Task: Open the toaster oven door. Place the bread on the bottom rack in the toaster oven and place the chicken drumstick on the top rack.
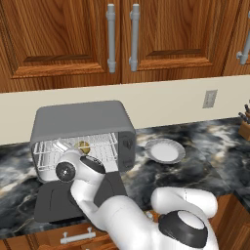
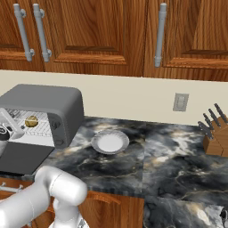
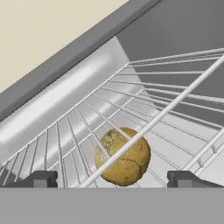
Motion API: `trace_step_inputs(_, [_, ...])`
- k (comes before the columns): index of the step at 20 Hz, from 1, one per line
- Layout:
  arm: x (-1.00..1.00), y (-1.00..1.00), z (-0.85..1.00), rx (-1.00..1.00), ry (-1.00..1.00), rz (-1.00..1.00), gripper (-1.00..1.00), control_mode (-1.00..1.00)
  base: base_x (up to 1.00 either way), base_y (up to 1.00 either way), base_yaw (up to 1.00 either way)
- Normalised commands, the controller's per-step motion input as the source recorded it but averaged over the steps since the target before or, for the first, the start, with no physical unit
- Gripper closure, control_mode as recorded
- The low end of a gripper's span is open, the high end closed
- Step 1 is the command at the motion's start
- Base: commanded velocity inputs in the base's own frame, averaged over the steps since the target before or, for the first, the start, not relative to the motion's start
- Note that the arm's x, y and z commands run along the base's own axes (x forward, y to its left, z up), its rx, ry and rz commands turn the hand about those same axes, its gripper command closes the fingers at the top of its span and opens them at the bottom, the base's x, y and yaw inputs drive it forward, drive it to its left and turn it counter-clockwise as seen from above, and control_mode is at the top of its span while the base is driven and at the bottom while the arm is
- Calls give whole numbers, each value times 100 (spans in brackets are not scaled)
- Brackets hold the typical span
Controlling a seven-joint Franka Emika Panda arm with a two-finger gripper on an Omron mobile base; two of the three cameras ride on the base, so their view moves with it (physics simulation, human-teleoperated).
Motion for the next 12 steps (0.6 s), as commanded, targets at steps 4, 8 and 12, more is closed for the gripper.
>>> trace_step_inputs(4, [17,5,-8,0,1,-3,-100,-100,0,0,0])
trace_step_inputs(8, [14,9,-12,0,0,-2,-100,-100,0,0,0])
trace_step_inputs(12, [6,8,-8,-2,1,0,-100,-100,0,0,0])
